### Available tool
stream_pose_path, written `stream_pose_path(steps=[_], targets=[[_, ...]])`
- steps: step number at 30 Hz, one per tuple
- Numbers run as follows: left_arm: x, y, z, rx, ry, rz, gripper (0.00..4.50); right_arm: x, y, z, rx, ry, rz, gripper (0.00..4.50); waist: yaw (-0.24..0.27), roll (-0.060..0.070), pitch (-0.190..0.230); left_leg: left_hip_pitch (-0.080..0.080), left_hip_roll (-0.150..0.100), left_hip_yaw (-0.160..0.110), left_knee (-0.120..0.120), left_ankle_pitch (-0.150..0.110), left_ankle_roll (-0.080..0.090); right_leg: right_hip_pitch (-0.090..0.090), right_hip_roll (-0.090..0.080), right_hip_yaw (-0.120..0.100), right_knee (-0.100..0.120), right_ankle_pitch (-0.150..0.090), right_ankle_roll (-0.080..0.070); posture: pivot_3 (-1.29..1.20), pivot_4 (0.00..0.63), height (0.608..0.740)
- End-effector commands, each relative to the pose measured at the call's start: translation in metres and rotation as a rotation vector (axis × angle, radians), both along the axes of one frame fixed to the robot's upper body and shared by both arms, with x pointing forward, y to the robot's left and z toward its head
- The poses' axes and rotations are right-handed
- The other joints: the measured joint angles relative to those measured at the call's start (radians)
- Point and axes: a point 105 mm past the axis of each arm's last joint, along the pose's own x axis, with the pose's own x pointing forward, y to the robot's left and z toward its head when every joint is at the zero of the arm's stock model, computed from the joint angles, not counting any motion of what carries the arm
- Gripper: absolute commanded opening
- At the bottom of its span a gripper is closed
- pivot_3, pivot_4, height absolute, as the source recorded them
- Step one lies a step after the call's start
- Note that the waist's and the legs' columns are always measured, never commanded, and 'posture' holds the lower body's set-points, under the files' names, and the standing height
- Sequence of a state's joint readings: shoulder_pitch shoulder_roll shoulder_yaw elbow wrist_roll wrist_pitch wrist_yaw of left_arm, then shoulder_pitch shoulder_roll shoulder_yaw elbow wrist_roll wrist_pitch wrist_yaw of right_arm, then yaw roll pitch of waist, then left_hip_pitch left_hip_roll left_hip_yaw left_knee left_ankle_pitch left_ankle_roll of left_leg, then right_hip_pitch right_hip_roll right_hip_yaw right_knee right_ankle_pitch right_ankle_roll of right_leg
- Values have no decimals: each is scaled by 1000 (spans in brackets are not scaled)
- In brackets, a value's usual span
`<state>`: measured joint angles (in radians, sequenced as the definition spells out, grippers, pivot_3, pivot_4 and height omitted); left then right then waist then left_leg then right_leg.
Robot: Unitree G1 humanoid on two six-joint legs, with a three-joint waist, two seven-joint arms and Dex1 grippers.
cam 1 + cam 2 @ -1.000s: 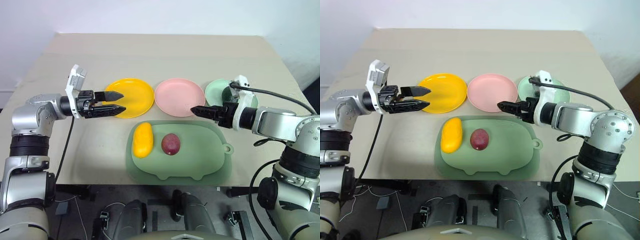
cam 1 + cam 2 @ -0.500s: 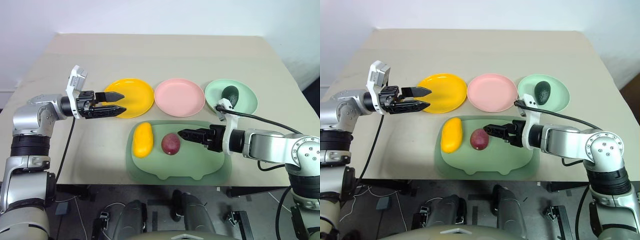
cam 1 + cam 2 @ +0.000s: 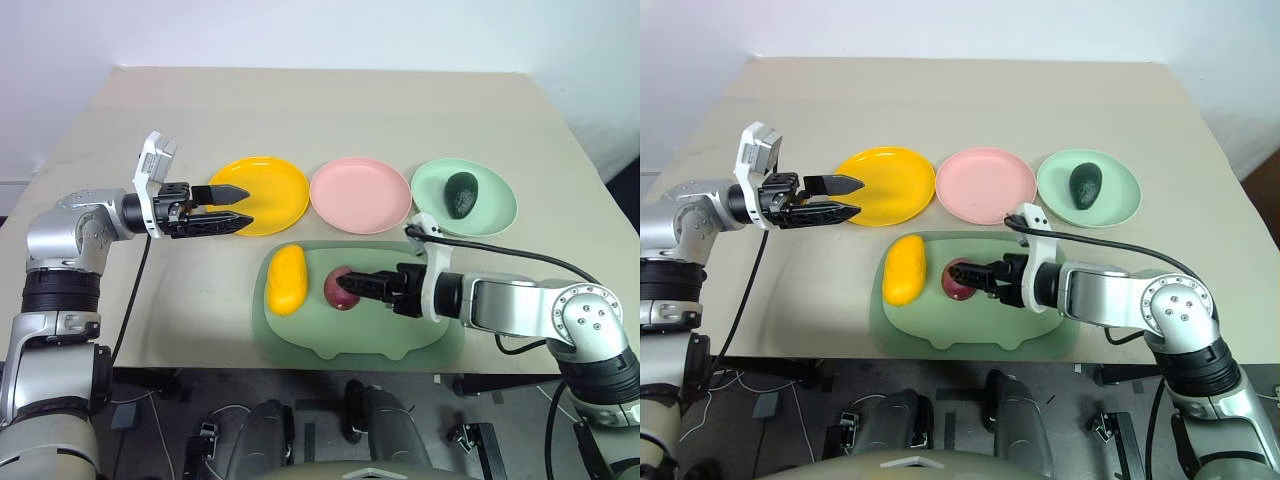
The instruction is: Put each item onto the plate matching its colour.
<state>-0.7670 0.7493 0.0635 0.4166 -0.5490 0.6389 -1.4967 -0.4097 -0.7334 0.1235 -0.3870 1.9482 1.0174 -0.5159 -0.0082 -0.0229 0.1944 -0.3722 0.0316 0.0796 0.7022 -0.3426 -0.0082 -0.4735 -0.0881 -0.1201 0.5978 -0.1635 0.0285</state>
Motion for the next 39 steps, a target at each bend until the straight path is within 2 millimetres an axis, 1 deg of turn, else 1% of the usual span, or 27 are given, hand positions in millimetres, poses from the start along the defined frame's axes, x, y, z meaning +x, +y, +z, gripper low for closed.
stream_pose_path(steps=[1, 5, 8, 10, 17, 24, 28, 31, 34, 37, 39], targets=[[-3, 1, 15, 11, -56, -8, 4500, -2, 6, 4, 9, -1, 26, 4463, 0, 0, 0, 0, 0, 0, 0, 0, 0, 0, 0, 0, 0, 0, 0, 0, 150, 740], [-4, 2, 15, 13, -55, -3, 4500, -2, 8, -2, -14, 20, 33, 4463, 0, 0, 0, 0, 0, 0, 0, 0, 0, 0, 0, 0, 0, 0, 0, 0, 150, 740], [-5, 2, 15, 14, -51, 0, 4500, 8, 8, -5, -27, 41, 2, 4463, -1, 0, 0, 0, 0, 0, 0, 0, 0, 0, 0, 0, 0, 0, 0, 0, 150, 740], [-5, 3, 14, 15, -51, 2, 4500, 11, 8, -5, -28, 44, -3, 4463, 0, 0, 0, 0, 0, 0, 0, 0, 0, 0, 0, 0, 0, 0, 0, 0, 150, 740], [-6, 6, 16, 14, -51, 16, 4500, 11, 17, -7, -48, 28, 21, 4463, -1, 0, 0, 0, 0, 0, 0, 0, 0, 0, 0, 0, 0, 0, 0, 0, 150, 740], [-5, 7, 18, 10, -56, 24, 4500, 9, 19, -13, -101, 2, 52, 4463, 0, 0, 0, 0, 0, 0, 0, 0, 0, 0, 0, 0, 0, 0, 0, 0, 150, 740], [-5, 7, 17, 11, -55, 25, 4500, 11, 23, -11, -123, -36, 69, 4463, -1, 0, 0, 0, 0, 0, 0, 0, 0, 0, 0, 0, 0, 0, 0, 0, 150, 740], [-6, 8, 18, 12, -56, 26, 4500, 13, 22, -14, -135, -33, 72, 4463, -1, 0, 0, 0, 0, 0, 0, 0, 0, 0, 0, 0, 0, 0, 0, 0, 150, 740], [-6, 9, 18, 14, -54, 30, 4500, 19, 21, -18, -145, -29, 52, 4463, -1, 0, 0, 0, 0, 0, 0, 0, 0, 0, 0, 0, 0, 0, 0, 0, 150, 740], [-6, 10, 19, 18, -57, 37, 4500, 20, 20, -22, -169, -33, 55, 3900, -1, 0, 0, 0, 0, 0, 0, 0, 0, 0, 0, 0, 0, 0, 0, 0, 150, 740], [-6, 11, 20, 19, -59, 40, 4500, 21, 19, -24, -179, -34, 55, 3305, -1, 0, 0, 0, 0, 0, 0, 0, 0, 0, 0, 0, 0, 0, 0, 0, 150, 740]])
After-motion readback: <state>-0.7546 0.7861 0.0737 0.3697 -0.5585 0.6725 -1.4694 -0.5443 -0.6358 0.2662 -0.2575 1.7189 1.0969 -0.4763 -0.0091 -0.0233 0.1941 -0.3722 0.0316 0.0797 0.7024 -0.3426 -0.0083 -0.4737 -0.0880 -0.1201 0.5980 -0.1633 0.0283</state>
